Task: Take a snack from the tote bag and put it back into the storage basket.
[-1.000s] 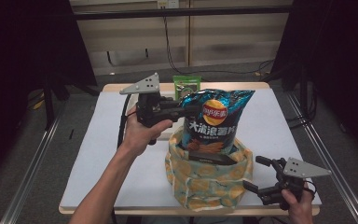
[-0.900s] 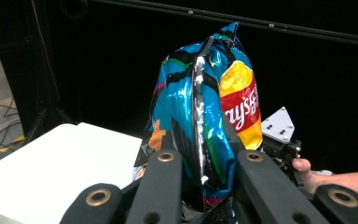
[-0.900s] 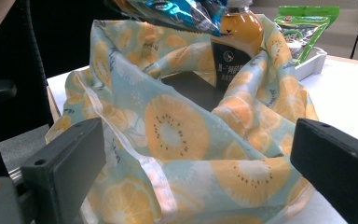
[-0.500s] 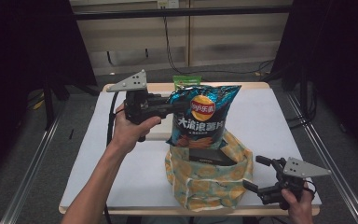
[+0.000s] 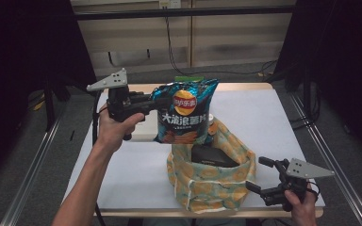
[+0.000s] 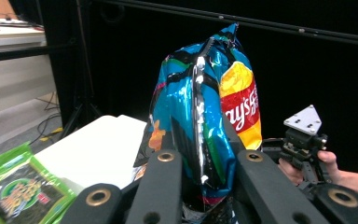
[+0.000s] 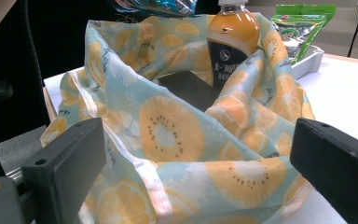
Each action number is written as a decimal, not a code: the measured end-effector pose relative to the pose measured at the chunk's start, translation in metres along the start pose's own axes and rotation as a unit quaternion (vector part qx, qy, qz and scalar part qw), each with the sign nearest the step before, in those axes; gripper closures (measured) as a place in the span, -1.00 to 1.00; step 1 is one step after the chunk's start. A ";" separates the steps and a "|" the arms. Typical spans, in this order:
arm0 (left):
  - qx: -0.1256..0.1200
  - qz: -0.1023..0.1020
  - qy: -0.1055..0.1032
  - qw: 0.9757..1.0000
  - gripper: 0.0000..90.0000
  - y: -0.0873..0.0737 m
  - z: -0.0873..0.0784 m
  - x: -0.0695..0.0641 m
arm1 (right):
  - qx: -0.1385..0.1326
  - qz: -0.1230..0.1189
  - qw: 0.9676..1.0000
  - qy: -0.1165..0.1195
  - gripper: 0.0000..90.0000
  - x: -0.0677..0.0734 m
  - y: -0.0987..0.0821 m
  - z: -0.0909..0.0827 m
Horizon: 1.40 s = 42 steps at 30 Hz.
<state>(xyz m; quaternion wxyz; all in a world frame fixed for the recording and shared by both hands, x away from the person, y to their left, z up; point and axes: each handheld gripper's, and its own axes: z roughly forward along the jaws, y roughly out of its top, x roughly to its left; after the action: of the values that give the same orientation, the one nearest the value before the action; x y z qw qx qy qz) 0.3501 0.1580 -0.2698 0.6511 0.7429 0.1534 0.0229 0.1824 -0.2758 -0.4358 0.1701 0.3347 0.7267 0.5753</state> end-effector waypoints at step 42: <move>0.021 -0.037 0.105 0.994 0.85 -0.026 -0.058 0.097 | 0.007 0.008 1.000 -0.001 -0.94 -0.003 -0.001 0.002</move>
<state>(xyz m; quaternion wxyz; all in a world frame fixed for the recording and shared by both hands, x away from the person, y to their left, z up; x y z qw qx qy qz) 0.4234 0.2411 -0.3019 0.6163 0.7435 0.2489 0.0732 0.1854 -0.2764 -0.4380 0.1642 0.3420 0.7277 0.5714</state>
